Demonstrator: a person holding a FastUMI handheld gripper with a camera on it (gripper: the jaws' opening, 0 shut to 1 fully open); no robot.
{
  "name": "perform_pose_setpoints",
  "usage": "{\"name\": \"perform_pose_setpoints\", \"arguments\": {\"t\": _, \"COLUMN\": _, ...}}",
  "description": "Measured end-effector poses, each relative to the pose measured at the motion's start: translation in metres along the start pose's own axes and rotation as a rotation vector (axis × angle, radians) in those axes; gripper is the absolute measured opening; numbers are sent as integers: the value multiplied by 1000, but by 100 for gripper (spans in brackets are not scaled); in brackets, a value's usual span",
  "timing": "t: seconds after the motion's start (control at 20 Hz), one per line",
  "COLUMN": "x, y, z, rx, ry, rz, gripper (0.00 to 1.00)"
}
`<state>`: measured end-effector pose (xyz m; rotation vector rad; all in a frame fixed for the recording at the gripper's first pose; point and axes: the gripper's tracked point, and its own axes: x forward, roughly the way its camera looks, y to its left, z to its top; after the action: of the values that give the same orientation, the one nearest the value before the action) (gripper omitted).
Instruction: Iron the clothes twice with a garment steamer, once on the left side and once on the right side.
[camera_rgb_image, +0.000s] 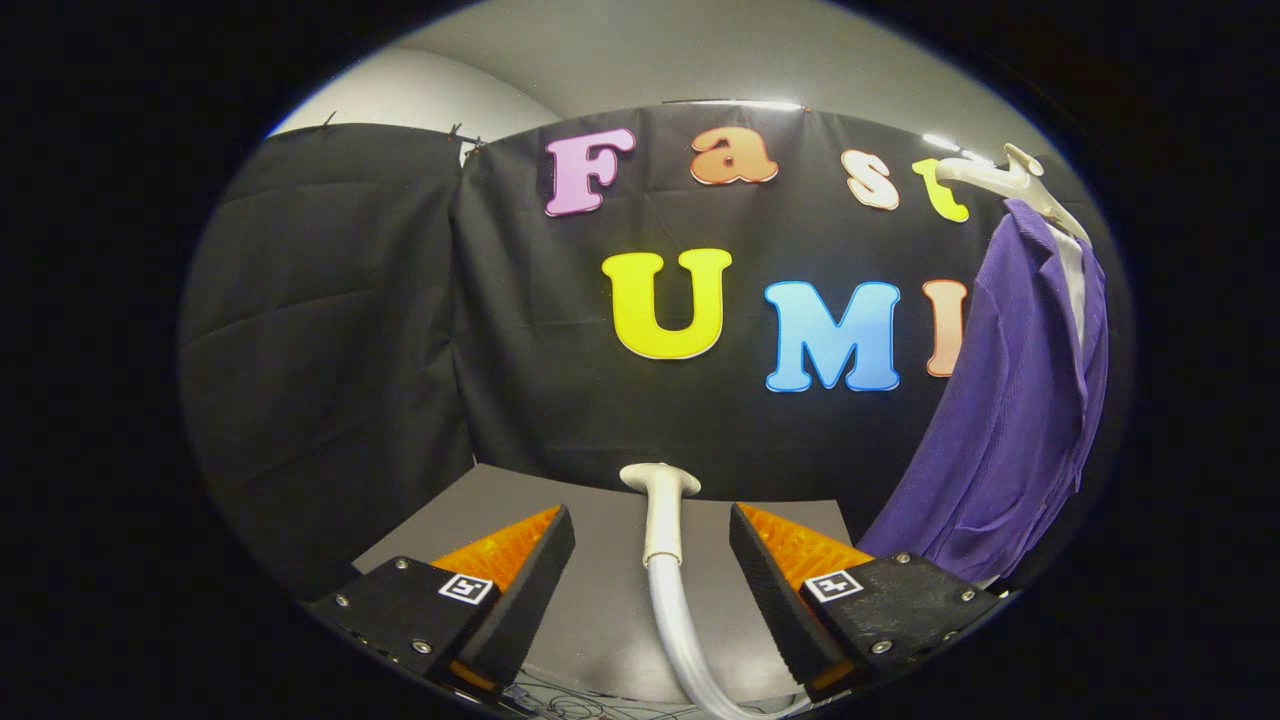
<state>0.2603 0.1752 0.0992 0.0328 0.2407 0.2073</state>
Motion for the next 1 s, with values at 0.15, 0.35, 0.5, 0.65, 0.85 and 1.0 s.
{"name": "perform_pose_setpoints", "arguments": {"t": 0.15, "x": 41, "y": -5, "z": -6, "rx": 3, "ry": 110, "rz": -9, "gripper": 97}}
{"name": "perform_pose_setpoints", "arguments": {"t": 0.35, "x": 87, "y": -15, "z": -12, "rx": 0, "ry": 226, "rz": -47, "gripper": 96}}
{"name": "perform_pose_setpoints", "arguments": {"t": 0.5, "x": 115, "y": -16, "z": -22, "rx": 20, "ry": 320, "rz": -37, "gripper": 96}}
{"name": "perform_pose_setpoints", "arguments": {"t": 0.65, "x": 143, "y": -15, "z": -42, "rx": 61, "ry": 439, "rz": -30, "gripper": 96}}
{"name": "perform_pose_setpoints", "arguments": {"t": 0.85, "x": 162, "y": -10, "z": -79, "rx": 93, "ry": 600, "rz": -21, "gripper": 95}}
{"name": "perform_pose_setpoints", "arguments": {"t": 1.0, "x": 166, "y": -7, "z": -98, "rx": 83, "ry": 673, "rz": -34, "gripper": 95}}
